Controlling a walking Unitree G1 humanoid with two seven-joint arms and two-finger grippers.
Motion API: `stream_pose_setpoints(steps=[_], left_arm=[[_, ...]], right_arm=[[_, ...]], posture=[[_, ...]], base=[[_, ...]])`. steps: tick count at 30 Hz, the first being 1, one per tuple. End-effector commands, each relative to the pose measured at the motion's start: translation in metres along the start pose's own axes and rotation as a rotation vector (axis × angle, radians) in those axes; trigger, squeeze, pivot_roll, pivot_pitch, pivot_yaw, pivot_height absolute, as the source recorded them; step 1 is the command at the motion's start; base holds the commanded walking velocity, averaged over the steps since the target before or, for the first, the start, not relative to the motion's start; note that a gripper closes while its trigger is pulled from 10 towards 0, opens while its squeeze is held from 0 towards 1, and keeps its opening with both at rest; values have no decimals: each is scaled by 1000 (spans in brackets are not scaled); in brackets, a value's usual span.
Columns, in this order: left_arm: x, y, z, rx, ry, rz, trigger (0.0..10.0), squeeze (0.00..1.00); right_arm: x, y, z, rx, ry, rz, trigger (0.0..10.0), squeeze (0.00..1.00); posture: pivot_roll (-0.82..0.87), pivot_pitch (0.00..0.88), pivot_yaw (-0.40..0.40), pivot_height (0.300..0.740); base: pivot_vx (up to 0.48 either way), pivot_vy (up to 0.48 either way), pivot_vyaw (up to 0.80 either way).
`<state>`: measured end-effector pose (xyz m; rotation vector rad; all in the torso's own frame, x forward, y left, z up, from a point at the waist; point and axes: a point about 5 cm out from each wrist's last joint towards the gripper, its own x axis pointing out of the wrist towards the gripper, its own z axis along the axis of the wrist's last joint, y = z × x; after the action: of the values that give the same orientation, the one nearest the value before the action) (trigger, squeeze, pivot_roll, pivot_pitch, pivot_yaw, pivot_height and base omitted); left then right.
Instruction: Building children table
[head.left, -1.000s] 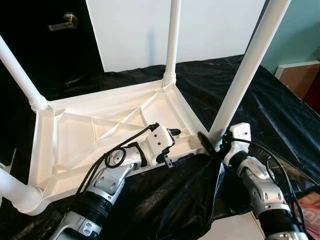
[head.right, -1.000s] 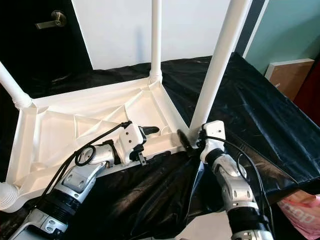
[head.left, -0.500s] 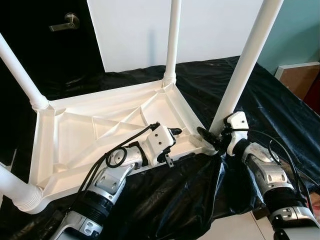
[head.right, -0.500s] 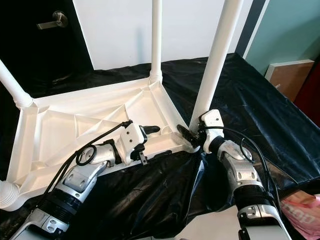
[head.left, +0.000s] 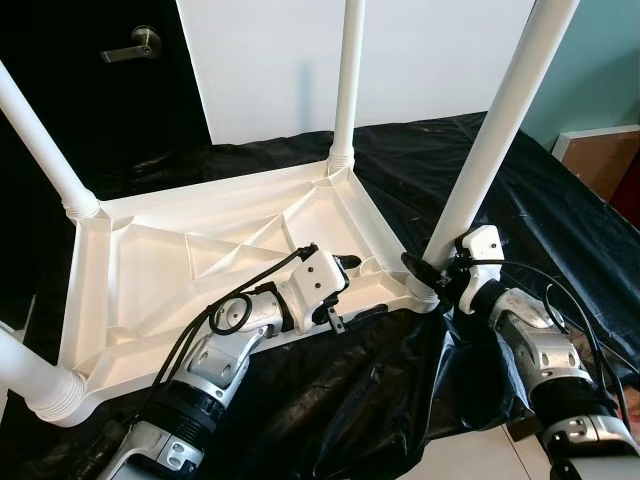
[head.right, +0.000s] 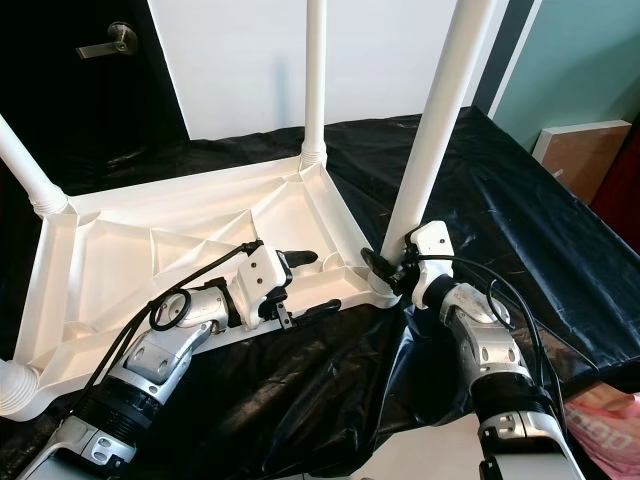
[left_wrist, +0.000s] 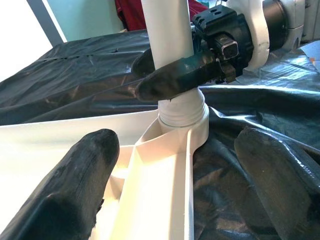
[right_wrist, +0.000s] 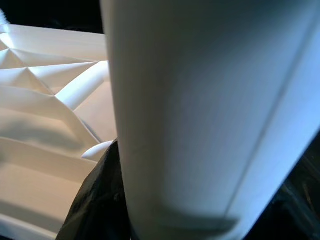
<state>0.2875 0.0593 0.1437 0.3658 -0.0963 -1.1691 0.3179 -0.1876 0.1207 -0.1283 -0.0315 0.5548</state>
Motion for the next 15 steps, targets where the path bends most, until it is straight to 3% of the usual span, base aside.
stream_pose_setpoints(steps=[1,15], left_arm=[[0,2,1,21,6,-3,10000,0],[-6,-8,-8,-7,29,19,10000,0]], right_arm=[[-6,7,-18,16,81,-54,10000,0],[-12,19,-25,100,81,-419,10000,0]], posture=[[8,13,-34,740],[23,23,-69,740]], base=[[0,0,0],[0,0,0]])
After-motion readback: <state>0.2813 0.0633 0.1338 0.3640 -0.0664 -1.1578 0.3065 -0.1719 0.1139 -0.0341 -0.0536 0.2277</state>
